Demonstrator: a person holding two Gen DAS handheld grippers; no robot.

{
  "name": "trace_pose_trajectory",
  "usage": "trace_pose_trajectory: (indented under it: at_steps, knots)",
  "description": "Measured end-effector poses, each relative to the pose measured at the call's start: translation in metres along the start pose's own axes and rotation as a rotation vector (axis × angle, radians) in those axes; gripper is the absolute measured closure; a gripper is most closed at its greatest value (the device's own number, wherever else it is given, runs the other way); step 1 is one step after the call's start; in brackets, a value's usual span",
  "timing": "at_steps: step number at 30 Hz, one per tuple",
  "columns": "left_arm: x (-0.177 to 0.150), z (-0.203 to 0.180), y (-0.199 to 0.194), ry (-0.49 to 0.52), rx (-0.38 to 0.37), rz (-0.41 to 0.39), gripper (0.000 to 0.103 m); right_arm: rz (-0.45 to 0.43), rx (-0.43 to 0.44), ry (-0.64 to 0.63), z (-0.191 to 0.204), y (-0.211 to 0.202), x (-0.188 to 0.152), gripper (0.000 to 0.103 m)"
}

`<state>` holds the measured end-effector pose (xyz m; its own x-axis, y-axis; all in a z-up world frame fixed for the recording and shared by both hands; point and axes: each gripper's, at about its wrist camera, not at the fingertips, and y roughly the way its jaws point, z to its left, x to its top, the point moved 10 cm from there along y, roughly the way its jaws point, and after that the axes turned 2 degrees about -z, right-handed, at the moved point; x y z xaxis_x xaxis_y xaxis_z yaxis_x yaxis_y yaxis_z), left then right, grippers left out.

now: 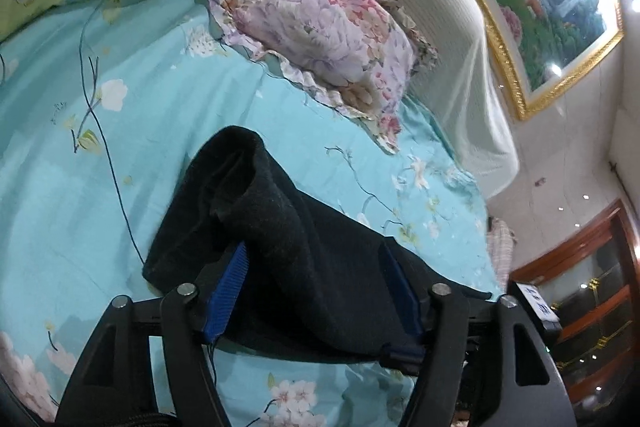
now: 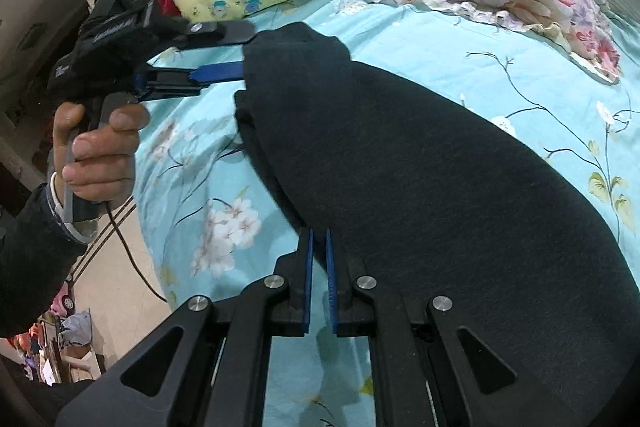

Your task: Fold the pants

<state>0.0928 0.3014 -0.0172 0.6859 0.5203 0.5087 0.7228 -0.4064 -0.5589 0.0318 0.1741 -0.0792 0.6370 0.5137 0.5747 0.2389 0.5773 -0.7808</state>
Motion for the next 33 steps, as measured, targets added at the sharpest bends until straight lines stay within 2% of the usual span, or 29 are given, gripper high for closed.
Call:
trace_pose_trajectory:
  at_steps: [2, 3, 10, 15, 18, 19, 20, 21, 22, 23, 24, 28, 33]
  knots:
    - [-0.001, 0.001, 0.002, 0.012, 0.033, 0.005, 0.081, -0.002, -0.006, -0.019, 0.004, -0.001, -0.001, 0.096]
    - [-0.003, 0.004, 0.004, 0.004, 0.055, 0.017, 0.087, -0.004, -0.01, -0.024, 0.005, -0.001, -0.001, 0.096]
    - [-0.028, 0.044, -0.003, -0.061, 0.152, 0.004, 0.094, -0.022, 0.004, -0.018, 0.005, -0.009, 0.0, 0.096]
    - [-0.048, 0.064, -0.004, -0.106, 0.176, 0.005, 0.094, -0.035, 0.006, 0.019, -0.004, -0.014, 0.001, 0.096]
    - [-0.05, 0.065, -0.009, -0.129, 0.185, -0.009, 0.092, -0.044, 0.002, 0.072, -0.016, -0.019, 0.003, 0.095]
    - [-0.05, 0.066, -0.014, -0.138, 0.21, -0.018, 0.089, -0.05, -0.003, 0.092, -0.022, -0.021, 0.004, 0.095]
    - [-0.049, 0.067, -0.018, -0.139, 0.23, -0.025, 0.078, -0.057, -0.011, 0.113, -0.029, -0.025, 0.005, 0.092]
    - [-0.048, 0.068, -0.022, -0.139, 0.248, -0.036, 0.072, -0.063, -0.023, 0.135, -0.036, -0.028, 0.006, 0.08]
    - [-0.048, 0.07, -0.028, -0.142, 0.276, -0.053, 0.061, -0.069, -0.031, 0.149, -0.042, -0.03, 0.008, 0.07]
    - [-0.047, 0.07, -0.031, -0.145, 0.29, -0.056, 0.051, -0.081, -0.04, 0.168, -0.05, -0.034, 0.009, 0.05]
    - [-0.047, 0.071, -0.033, -0.148, 0.298, -0.056, 0.048, -0.102, -0.055, 0.188, -0.059, -0.039, 0.012, 0.041]
    - [-0.05, 0.072, -0.034, -0.178, 0.301, -0.036, 0.04, -0.147, -0.076, 0.245, -0.089, -0.053, 0.025, 0.041]
    - [-0.054, 0.074, -0.018, -0.205, 0.312, -0.009, 0.038, -0.191, -0.103, 0.34, -0.137, -0.061, 0.046, 0.041]
